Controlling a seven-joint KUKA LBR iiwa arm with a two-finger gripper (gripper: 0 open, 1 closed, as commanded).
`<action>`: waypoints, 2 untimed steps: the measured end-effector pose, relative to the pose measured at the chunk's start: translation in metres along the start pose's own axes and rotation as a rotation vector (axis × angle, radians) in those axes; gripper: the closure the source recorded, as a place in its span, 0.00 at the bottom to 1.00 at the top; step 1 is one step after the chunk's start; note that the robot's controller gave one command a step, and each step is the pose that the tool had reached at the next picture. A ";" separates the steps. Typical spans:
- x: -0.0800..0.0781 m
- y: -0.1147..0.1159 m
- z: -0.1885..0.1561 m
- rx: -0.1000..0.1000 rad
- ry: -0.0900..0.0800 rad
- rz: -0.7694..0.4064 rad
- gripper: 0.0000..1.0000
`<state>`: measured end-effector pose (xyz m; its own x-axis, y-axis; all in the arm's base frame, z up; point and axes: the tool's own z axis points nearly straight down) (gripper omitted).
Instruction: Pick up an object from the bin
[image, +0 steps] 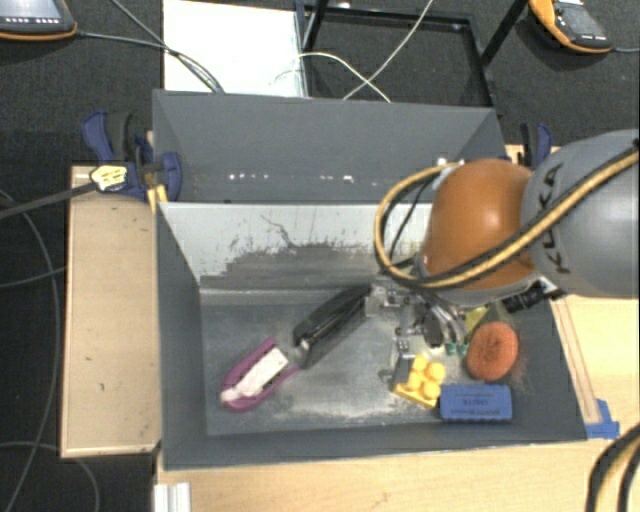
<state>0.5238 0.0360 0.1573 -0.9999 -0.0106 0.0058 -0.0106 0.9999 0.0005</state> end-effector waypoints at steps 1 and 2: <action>-0.002 0.000 -0.005 0.000 -0.008 0.003 0.00; -0.064 0.039 0.085 0.000 -0.011 -0.422 0.00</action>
Offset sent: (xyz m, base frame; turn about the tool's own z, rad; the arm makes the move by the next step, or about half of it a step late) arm 0.0607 0.0391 -0.0873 -0.4235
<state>0.5871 0.0754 0.0720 -0.9079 -0.4192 -0.0058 -0.4192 0.9079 0.0009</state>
